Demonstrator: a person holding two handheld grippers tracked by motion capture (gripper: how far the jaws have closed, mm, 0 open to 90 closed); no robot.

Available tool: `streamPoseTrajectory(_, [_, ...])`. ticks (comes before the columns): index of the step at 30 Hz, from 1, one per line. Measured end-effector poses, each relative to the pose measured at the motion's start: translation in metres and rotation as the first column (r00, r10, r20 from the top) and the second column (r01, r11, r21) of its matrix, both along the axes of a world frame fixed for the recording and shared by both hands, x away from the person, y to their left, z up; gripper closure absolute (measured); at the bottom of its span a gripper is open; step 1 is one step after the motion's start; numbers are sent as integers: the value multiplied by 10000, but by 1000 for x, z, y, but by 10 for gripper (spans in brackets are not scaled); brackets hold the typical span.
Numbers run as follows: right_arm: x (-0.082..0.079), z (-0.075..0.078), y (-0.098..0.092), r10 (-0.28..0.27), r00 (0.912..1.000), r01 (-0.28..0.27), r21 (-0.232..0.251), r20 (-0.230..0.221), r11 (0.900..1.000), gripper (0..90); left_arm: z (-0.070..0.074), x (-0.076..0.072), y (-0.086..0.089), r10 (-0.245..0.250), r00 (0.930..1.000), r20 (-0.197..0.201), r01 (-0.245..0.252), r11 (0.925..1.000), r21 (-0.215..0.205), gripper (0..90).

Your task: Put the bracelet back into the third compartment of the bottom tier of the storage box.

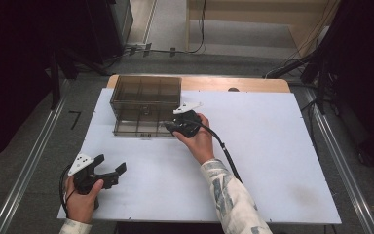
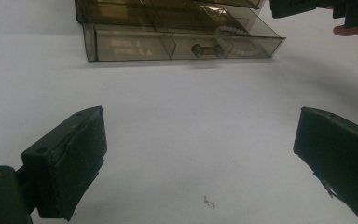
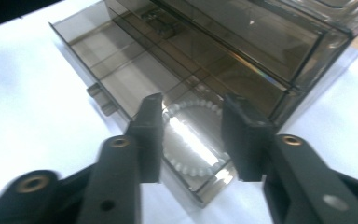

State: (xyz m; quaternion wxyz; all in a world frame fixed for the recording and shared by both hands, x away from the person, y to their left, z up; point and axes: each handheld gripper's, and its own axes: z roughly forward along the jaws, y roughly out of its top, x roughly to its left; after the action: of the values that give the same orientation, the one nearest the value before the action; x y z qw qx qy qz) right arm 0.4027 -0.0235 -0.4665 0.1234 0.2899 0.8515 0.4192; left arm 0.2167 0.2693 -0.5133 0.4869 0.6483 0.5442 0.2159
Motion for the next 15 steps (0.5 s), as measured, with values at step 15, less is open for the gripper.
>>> streamPoseTrajectory(15, [-8,-2,-4,-88,9999,88,-24,-79,10000,221,4,-2,4,180,9997,176,-176,9996,-207,32])
